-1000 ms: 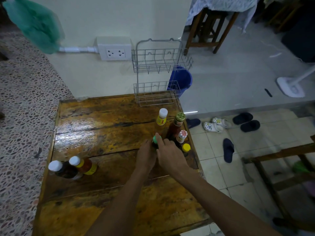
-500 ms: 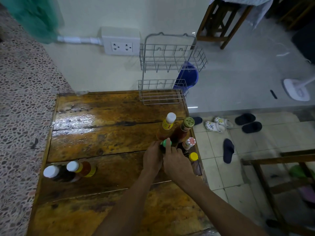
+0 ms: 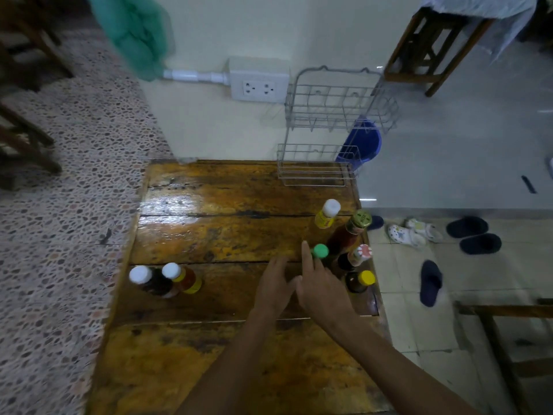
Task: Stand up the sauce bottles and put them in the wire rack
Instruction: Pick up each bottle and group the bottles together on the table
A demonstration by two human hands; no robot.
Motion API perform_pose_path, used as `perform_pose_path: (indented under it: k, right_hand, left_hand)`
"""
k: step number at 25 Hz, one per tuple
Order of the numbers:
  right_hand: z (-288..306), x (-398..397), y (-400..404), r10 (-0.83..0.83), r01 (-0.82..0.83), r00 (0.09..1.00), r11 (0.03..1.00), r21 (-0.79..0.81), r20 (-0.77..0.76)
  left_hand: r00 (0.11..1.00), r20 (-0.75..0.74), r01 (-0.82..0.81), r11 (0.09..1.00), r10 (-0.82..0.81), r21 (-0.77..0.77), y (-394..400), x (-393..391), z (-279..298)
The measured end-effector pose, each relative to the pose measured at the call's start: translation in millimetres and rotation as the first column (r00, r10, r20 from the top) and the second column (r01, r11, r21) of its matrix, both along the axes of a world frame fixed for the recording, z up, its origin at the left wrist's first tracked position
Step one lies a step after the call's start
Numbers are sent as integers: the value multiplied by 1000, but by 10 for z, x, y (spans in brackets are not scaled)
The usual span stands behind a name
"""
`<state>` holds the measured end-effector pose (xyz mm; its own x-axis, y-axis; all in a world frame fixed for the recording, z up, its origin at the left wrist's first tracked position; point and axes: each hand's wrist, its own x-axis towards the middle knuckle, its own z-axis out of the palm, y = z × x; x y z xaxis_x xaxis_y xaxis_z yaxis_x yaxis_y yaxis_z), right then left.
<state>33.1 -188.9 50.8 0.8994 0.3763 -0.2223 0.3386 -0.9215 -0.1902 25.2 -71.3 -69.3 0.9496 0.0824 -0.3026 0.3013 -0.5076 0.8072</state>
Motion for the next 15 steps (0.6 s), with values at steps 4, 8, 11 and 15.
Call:
perform_pose_path:
  k: [4,8,11,15]
  right_hand:
    - [123,-186,776,193,-182,979,972,148,-63]
    - [155,-298,1616,403,-403,913,875,270,59]
    - [86,-316,1993,460,-462,886,866,189,58]
    - [-30,-245,2078,482,-495,869,856,153,115]
  left_hand:
    - [984,58,-177,977,171,120,533,-659,102]
    - [947,49,-321,920,318,226,1159,-1194,163]
    - [901,-21,-424,890,433,168,1510,-1309,154]
    - [923,-98,-351,918,373,185,1653,-1286,-43]
